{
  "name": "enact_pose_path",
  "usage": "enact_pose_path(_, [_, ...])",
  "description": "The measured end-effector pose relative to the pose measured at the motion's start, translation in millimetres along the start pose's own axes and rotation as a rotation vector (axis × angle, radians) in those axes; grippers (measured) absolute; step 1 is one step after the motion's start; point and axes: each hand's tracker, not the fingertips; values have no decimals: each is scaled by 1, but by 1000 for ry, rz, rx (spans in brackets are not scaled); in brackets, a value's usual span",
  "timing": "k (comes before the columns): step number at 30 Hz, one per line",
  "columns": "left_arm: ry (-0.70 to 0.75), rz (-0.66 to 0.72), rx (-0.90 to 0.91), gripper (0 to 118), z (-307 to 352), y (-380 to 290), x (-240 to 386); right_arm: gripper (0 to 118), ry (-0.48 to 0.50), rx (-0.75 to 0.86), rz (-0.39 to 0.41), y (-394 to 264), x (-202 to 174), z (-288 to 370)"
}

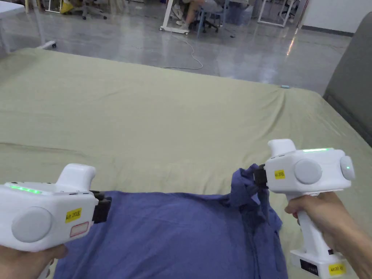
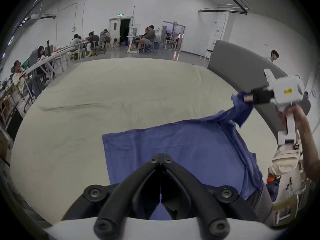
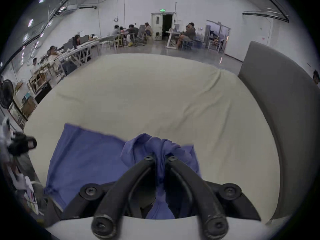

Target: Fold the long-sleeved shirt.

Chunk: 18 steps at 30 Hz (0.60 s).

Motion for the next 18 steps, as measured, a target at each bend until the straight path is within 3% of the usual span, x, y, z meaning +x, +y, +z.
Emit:
enact_pose_path(5, [6,-9,-4,0,15,-12,9,4,77,-204,-74,-74,-17,-37])
enact_pose_path(8, [9,10,-12,0,20,-21,11,4,0,-300,-9,-106,-25,-68])
enact_pose_path(10, [3,20,-16,0,25,-27,13,4,-32,-323,-20,-119,-26,-79])
enact_pose_path(12, [-4,33,-22,0,29,-34,14,10,-11,-248,-58,-121,-22,-78])
enact_pose_path(13, [-5,34,-23,0,30,-36,15,21,-7,-248,-68,-119,-20,-75])
enact_pose_path(14, [0,35,-26,0,31,-38,15,40,-3,-243,-75,-117,-18,-65])
enact_pose_path(16, [6,42,-27,0,33,-41,14,99,28,-220,-112,-113,-13,-46])
enact_pose_path(18, [13,48,-23,0,39,-44,12,105,-2,-144,-134,-107,-9,-13])
